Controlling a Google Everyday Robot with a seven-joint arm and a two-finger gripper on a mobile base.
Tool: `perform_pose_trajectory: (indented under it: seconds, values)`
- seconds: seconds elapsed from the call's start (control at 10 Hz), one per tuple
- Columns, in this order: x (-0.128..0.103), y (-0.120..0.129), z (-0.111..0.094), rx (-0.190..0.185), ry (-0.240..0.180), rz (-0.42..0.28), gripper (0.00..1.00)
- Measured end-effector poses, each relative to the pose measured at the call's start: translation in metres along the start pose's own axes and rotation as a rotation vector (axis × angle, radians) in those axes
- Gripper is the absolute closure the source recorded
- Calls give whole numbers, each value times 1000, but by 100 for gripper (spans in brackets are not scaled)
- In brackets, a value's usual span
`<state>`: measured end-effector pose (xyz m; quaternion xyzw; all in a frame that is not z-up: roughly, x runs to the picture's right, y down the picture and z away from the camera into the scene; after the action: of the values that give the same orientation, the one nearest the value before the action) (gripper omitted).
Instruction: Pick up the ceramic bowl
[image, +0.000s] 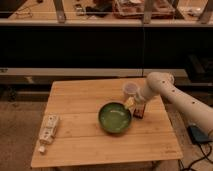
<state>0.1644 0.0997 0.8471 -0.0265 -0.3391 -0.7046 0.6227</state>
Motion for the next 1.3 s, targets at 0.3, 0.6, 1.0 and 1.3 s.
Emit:
perform_pose_trajectory:
  seconds: [0.3, 0.6, 1.0, 1.3]
  values:
    - [-12, 2, 15, -10, -43, -9, 47]
    - [-21, 1, 33, -10, -84, -3, 47]
    - [-23, -9, 45, 14, -112, 0, 47]
    - [-24, -17, 56, 31, -141, 2, 47]
